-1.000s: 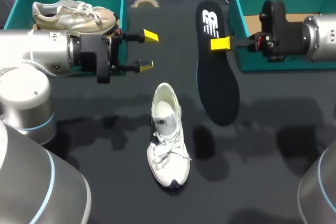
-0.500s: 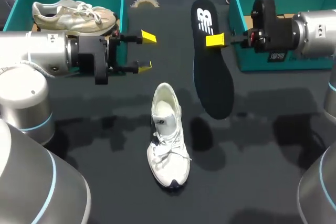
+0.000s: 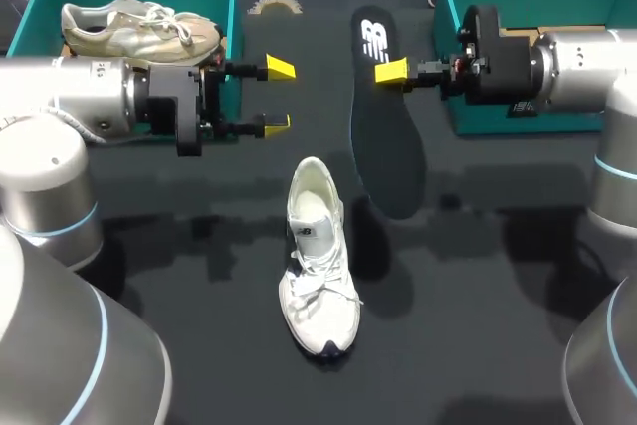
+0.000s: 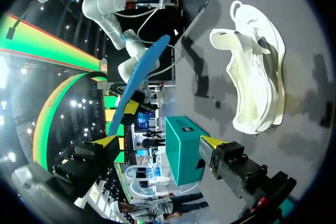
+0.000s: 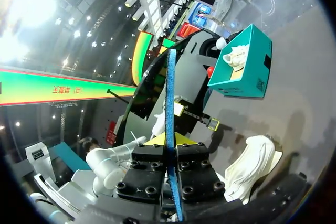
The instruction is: Take the shoe out of the shoebox, open the shoe tongue, remove and reinsert the insole, then place the shoe into the shoebox
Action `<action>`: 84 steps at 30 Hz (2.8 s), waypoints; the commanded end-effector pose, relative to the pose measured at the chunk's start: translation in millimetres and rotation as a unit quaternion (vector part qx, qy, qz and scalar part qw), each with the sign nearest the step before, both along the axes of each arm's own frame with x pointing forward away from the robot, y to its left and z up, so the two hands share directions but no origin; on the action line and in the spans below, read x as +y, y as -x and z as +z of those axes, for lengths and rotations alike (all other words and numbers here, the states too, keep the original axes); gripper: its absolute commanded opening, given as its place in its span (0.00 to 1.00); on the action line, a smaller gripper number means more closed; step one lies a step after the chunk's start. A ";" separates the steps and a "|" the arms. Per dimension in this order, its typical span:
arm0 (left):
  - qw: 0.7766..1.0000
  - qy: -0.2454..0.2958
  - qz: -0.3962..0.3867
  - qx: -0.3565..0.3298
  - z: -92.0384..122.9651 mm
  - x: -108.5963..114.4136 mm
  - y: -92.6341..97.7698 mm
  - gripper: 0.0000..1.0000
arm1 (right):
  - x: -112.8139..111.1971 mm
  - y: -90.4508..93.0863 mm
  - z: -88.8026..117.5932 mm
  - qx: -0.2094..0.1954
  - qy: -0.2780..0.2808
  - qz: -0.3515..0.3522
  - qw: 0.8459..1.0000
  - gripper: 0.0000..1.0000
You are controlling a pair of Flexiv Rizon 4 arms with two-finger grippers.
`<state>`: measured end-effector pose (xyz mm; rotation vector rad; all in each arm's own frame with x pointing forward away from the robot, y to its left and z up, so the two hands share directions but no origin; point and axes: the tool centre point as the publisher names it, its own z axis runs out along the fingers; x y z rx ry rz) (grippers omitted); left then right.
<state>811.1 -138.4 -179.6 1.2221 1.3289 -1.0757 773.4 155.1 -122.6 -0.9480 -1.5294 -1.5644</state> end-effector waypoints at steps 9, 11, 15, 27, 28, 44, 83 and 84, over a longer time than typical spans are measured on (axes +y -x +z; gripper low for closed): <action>1.000 -0.009 -0.010 -0.017 -0.2 -20.2 3.5 1.00 | 10.0 -13.0 -9.1 0.042 0.015 0.002 0.999 0.00; 1.000 -0.003 -0.007 -0.021 1.5 -23.4 5.1 1.00 | 10.6 -15.8 -14.2 0.063 0.021 0.003 0.998 0.00; 0.999 0.003 -0.013 -0.033 4.7 -28.5 9.3 1.00 | 11.7 -22.2 -22.5 0.089 0.025 0.006 0.996 0.00; 0.998 0.021 -0.030 -0.048 7.3 -46.5 18.0 1.00 | 26.2 -49.4 -45.9 0.158 0.027 0.017 0.987 0.00; 0.998 0.020 -0.030 -0.050 7.3 -47.6 18.3 0.98 | 26.9 -50.6 -47.3 0.159 0.027 0.015 0.987 0.00; 0.997 0.030 -0.028 -0.061 0.6 -58.8 16.3 0.78 | 30.4 -55.4 -57.1 0.195 0.025 -0.008 0.981 0.00; 0.998 0.017 -0.025 -0.059 -13.7 -75.3 12.1 0.00 | 40.3 -53.1 -64.2 0.215 0.023 -0.008 0.976 0.00; 0.998 0.017 -0.025 -0.058 -14.1 -75.7 11.9 0.00 | 40.3 -53.1 -64.2 0.216 0.023 -0.008 0.976 0.00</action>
